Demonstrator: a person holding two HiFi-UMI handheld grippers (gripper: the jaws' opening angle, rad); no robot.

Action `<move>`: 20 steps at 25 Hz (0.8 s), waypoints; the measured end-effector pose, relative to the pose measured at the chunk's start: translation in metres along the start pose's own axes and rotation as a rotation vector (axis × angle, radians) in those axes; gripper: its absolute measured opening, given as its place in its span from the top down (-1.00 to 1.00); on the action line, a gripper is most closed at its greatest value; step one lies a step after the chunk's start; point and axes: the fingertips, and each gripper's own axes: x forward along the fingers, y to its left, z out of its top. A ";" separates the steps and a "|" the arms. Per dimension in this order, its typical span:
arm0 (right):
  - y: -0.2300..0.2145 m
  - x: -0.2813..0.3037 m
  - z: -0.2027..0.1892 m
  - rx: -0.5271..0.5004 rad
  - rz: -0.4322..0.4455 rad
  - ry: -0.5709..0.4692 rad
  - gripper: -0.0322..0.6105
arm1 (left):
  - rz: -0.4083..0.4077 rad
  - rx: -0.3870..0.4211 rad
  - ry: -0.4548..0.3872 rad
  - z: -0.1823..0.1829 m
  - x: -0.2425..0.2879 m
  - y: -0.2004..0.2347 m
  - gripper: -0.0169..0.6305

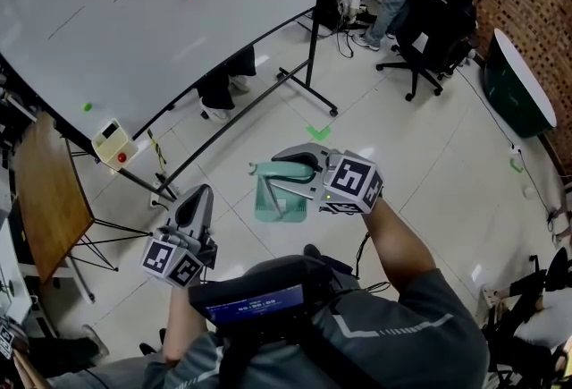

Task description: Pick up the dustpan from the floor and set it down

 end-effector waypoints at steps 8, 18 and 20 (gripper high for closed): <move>-0.013 0.010 0.002 0.004 -0.012 -0.006 0.40 | -0.008 0.035 0.012 -0.001 -0.004 0.012 0.87; -0.017 0.024 0.003 0.009 -0.011 0.000 0.40 | -0.006 0.026 0.018 -0.001 -0.010 0.024 0.87; -0.019 0.029 0.004 0.007 -0.015 0.004 0.40 | -0.010 0.023 0.019 -0.002 -0.012 0.029 0.87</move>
